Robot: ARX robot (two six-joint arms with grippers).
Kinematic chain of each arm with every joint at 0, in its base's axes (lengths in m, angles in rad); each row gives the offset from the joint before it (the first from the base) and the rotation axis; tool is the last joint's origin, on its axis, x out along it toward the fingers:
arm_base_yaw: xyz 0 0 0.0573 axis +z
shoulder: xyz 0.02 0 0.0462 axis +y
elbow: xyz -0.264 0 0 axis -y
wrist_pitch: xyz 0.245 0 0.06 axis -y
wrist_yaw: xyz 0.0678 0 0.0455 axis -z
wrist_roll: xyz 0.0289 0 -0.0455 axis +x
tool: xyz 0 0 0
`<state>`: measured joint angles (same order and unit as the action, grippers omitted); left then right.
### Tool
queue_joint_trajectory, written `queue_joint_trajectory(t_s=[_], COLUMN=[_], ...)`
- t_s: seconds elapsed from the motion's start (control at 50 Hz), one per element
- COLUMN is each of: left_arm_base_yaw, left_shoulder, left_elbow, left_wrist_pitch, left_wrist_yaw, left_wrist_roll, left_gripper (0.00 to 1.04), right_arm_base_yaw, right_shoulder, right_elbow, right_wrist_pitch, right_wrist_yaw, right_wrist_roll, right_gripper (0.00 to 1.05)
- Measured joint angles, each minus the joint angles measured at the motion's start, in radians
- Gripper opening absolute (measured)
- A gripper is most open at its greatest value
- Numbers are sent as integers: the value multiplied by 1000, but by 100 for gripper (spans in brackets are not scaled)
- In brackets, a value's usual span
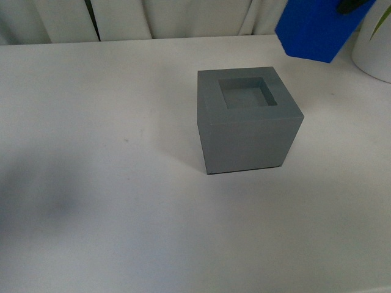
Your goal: Insert blue part into gray base
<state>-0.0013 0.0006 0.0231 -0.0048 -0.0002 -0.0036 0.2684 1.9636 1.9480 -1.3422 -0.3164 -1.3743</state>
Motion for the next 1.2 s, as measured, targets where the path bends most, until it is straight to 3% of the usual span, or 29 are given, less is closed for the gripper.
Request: queue_joint_trajectory(t_s=[0.36,1.2], left_arm_base_yaw=[0,0], left_shoulder=[0,0], left_elbow=[0,0], left_wrist_pitch=[0,0], left_wrist_yaw=[0,0], left_wrist_roll=[0,0], left_gripper=[99,99], right_arm_base_yaw=[127,141], right_shoulder=[40,72], right_elbow=[8,-47], right_wrist_pitch=[10,60], right_wrist_yaw=[46,67], right_wrist_roll=[10,14], right_gripper=[46,46])
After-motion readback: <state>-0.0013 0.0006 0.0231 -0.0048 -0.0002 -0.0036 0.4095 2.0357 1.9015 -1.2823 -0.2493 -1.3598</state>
